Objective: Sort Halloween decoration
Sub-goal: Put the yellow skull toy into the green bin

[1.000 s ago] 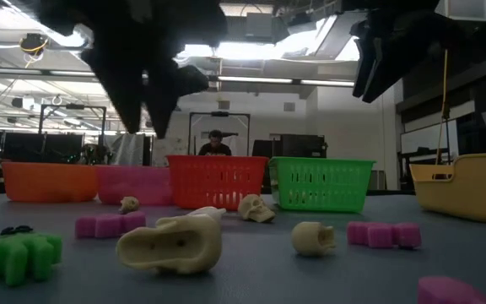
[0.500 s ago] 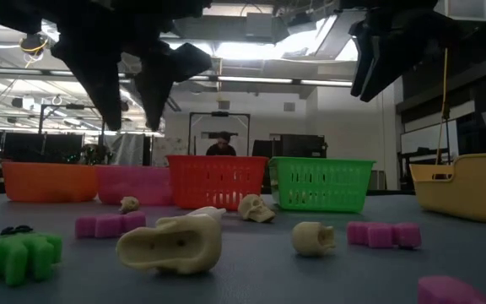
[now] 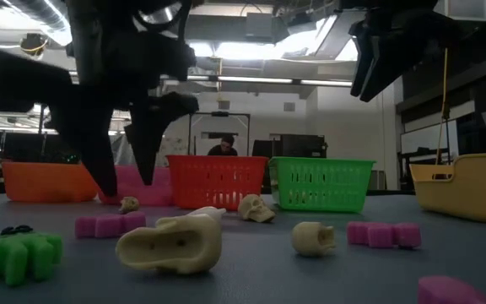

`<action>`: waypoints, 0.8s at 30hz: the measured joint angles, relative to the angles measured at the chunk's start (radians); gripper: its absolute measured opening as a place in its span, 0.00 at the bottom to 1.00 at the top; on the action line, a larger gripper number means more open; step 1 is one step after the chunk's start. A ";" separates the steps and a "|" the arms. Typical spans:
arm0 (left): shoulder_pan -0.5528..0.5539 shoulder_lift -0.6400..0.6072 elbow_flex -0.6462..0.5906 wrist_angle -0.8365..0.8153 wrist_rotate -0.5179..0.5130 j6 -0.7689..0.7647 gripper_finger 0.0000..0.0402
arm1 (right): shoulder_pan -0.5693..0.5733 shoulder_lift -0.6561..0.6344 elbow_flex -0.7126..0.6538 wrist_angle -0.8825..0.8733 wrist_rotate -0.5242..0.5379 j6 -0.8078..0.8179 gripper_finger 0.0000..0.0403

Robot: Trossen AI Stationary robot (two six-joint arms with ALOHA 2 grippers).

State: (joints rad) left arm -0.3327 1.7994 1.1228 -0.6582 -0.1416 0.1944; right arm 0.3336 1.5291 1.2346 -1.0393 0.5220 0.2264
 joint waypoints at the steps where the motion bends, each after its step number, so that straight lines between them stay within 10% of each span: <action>1: 0.002 0.000 -0.008 0.011 0.001 0.000 0.44 | 0.000 0.000 0.000 0.000 0.000 0.000 0.45; 24: 0.033 0.015 -0.016 0.056 0.075 0.000 0.44 | 0.000 0.000 0.000 0.026 0.000 0.000 0.45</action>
State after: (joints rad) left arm -0.2992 1.8149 1.1072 -0.6021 -0.0665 0.1947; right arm 0.3334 1.5295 1.2346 -1.0138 0.5220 0.2264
